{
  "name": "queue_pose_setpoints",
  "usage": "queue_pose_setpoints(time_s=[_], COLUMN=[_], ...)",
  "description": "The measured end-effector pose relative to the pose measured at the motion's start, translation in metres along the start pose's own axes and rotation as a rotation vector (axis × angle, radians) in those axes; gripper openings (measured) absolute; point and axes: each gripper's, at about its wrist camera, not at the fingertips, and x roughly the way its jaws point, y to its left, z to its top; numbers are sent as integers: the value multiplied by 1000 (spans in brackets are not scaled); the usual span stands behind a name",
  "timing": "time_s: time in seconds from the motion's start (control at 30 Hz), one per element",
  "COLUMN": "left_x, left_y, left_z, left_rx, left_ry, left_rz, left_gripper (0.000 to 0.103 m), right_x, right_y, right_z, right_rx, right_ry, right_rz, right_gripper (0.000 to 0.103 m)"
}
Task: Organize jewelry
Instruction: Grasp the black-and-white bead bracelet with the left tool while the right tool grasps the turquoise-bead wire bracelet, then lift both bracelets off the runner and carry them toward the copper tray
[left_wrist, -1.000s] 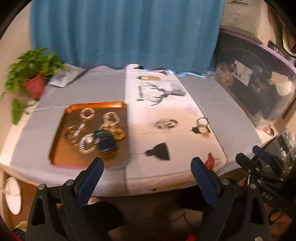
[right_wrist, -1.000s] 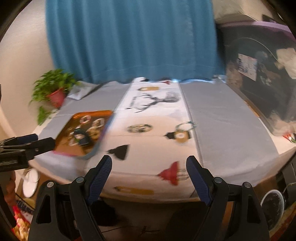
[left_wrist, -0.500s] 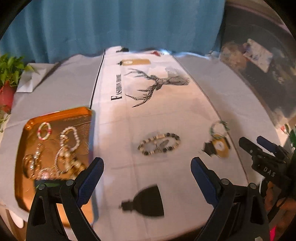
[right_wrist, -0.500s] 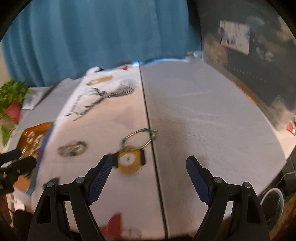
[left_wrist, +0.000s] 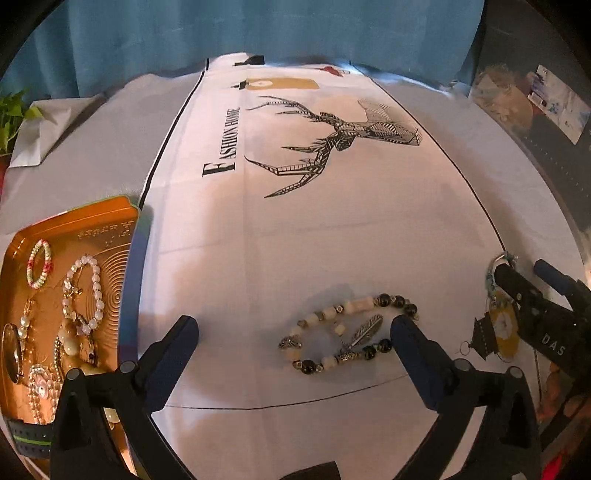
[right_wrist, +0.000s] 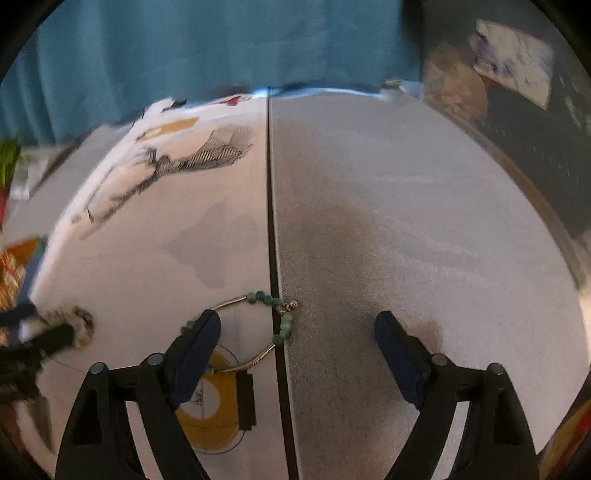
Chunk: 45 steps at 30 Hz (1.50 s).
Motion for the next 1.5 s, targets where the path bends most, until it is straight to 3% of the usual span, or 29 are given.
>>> queue_pose_setpoints(time_s=[0.2, 0.3, 0.33, 0.37, 0.4, 0.43, 0.47, 0.5, 0.6, 0.8, 1.13, 1.5], left_x=[1, 2, 0, -3, -6, -9, -9, -9, -17, -65, -143, -234], left_y=[1, 2, 3, 3, 3, 1, 1, 3, 9, 10, 11, 29], left_z=[-1, 1, 1, 1, 1, 2, 4, 6, 7, 3, -18, -88], left_rx=[15, 9, -5, -11, -9, 5, 12, -6, -55, -34, 3, 14], left_ry=[-19, 22, 37, 32, 22, 12, 26, 53, 62, -32, -126, -214], left_rz=[-12, -12, -13, -9, -2, -9, -42, -92, -172, -200, -158, -120], left_gripper=[103, 101, 94, 86, 59, 23, 8, 6, 6, 6, 6, 6], right_x=[-1, -5, -8, -11, -13, -12, -12, -11, -14, -57, -125, -229], right_y=[-2, -4, -3, -3, -1, -1, -1, -3, -13, -15, -7, 41], right_z=[-4, -7, -9, -11, -12, -12, -12, -11, -6, 0, 1, -45], right_rx=[1, -13, -20, -29, -39, -47, -47, -35, 40, 25, 17, -79], right_ry=[-22, -33, -44, -55, -68, -77, -78, -71, -40, -115, -186, -259], right_rz=[10, 19, 26, 35, 46, 36, 40, 54, 116, 91, 122, 237], right_gripper=[90, 77, 57, 29, 19, 11, 6, 6, 6, 6, 6, 6])
